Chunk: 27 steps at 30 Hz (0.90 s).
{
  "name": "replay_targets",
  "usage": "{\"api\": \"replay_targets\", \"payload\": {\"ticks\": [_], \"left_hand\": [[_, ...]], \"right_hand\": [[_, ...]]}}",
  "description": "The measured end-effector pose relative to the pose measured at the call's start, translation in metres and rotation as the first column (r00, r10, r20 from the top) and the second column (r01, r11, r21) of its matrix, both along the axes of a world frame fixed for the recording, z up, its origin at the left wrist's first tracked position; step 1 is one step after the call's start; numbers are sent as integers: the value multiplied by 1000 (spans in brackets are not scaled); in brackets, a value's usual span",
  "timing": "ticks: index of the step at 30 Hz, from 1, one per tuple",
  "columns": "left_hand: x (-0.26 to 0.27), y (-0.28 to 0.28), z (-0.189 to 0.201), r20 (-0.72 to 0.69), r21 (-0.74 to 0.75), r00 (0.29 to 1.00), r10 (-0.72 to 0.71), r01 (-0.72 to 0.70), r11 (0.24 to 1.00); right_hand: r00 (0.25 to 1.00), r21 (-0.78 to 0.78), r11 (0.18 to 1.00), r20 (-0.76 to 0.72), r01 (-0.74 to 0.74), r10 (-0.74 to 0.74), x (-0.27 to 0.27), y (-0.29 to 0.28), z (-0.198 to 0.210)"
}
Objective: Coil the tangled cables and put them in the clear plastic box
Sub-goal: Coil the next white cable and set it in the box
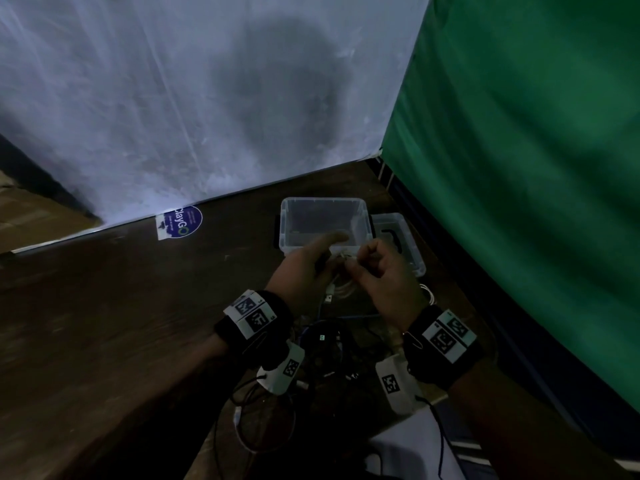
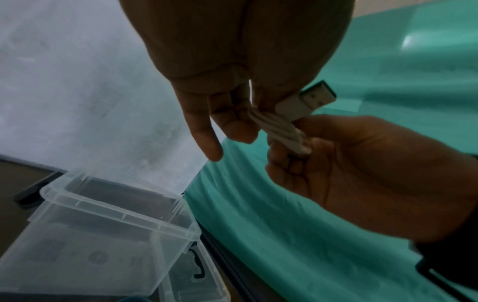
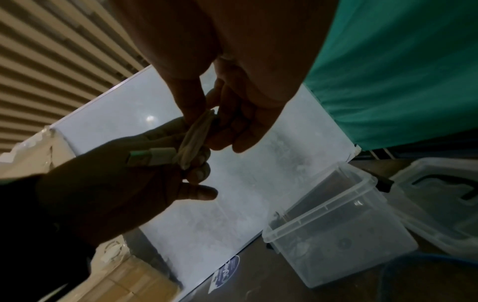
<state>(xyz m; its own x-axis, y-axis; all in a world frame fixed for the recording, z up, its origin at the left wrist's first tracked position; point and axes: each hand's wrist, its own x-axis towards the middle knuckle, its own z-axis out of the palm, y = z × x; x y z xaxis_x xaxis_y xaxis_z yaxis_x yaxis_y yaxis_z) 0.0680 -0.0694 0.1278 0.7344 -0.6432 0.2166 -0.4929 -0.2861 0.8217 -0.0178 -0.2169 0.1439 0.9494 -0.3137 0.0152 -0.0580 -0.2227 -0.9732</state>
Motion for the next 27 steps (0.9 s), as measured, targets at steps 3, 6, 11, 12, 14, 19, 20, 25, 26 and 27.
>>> {"api": "replay_targets", "payload": {"ticks": [3, 6, 11, 12, 14, 19, 20, 25, 26, 27], "left_hand": [[2, -1, -3, -32, 29, 998, -45, 46, 999], [3, -4, -6, -123, 35, 989, -83, 88, 996], [4, -7, -10, -249, -6, 960, -129, 131, 991], [5, -8, -10, -286, -23, 948, -141, 140, 990], [7, -10, -10, -356, -63, 915, -191, 181, 982], [15, -19, -7, -438, -73, 857, -272, 268, 961], [16, -24, -7, -423, -56, 873, -242, 242, 969], [18, -55, -15, -353, 100, 934, -56, 97, 990], [17, -63, -17, -337, 128, 940, -48, 97, 987], [14, -70, -20, -330, 152, 943, -44, 99, 983]], "right_hand": [[1000, 58, 998, -13, -18, 19, -1, -2, 0], [994, 234, 971, -87, -48, 70, 0, -9, -3], [981, 424, 904, -149, -52, 126, -1, -20, -9], [978, 486, 872, -150, -56, 146, -1, -23, -10], [971, 588, 807, -156, -56, 181, 0, -30, -12], [965, 615, 788, -190, -29, 184, 1, -46, -14], [968, 527, 850, -201, -22, 149, 1, -48, -14], [988, -49, 999, -156, -2, -6, 2, -68, -20], [988, -74, 997, -154, 9, -20, 1, -72, -24], [986, -115, 993, -163, 17, -36, -1, -76, -28]]}}
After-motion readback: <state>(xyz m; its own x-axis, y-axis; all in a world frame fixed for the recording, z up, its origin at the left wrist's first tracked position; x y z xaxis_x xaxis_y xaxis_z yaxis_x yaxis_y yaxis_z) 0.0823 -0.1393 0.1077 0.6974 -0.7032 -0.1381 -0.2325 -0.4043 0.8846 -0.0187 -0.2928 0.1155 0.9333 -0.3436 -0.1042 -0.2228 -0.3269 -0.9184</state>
